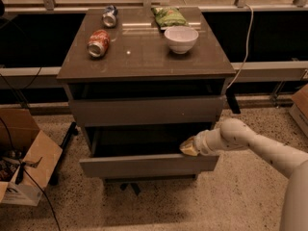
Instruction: Close middle drawer
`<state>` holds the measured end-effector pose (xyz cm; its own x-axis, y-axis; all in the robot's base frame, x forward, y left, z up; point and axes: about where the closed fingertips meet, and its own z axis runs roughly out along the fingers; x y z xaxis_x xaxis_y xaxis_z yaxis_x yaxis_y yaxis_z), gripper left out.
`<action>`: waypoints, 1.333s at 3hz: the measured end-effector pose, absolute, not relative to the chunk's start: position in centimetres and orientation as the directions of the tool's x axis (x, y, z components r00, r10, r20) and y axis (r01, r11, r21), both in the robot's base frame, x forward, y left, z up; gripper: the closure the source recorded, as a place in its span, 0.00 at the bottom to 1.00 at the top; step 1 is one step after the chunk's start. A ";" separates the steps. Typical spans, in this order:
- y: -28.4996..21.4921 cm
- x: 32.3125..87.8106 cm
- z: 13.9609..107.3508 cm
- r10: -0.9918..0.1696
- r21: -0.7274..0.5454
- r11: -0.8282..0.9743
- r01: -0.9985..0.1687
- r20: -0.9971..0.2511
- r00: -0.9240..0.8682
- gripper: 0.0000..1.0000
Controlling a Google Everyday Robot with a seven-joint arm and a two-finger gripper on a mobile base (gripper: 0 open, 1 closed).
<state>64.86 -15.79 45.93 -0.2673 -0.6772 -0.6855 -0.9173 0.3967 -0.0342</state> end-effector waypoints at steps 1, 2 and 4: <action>-15.8 64.9 45.9 -0.677 -0.034 0.396 -0.917 -0.686 -0.267 1.00; -15.5 64.8 45.8 -0.677 -0.031 0.393 -0.919 -0.686 -0.267 0.81; -14.7 63.7 50.1 -0.709 -0.127 0.366 -0.922 -0.680 -0.188 0.34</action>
Offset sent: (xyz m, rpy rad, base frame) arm 0.0000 0.0000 0.0000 0.0000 0.0000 0.0000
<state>63.71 -14.70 50.12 -0.1877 -0.7086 -0.6801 -0.9218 0.3662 -0.1271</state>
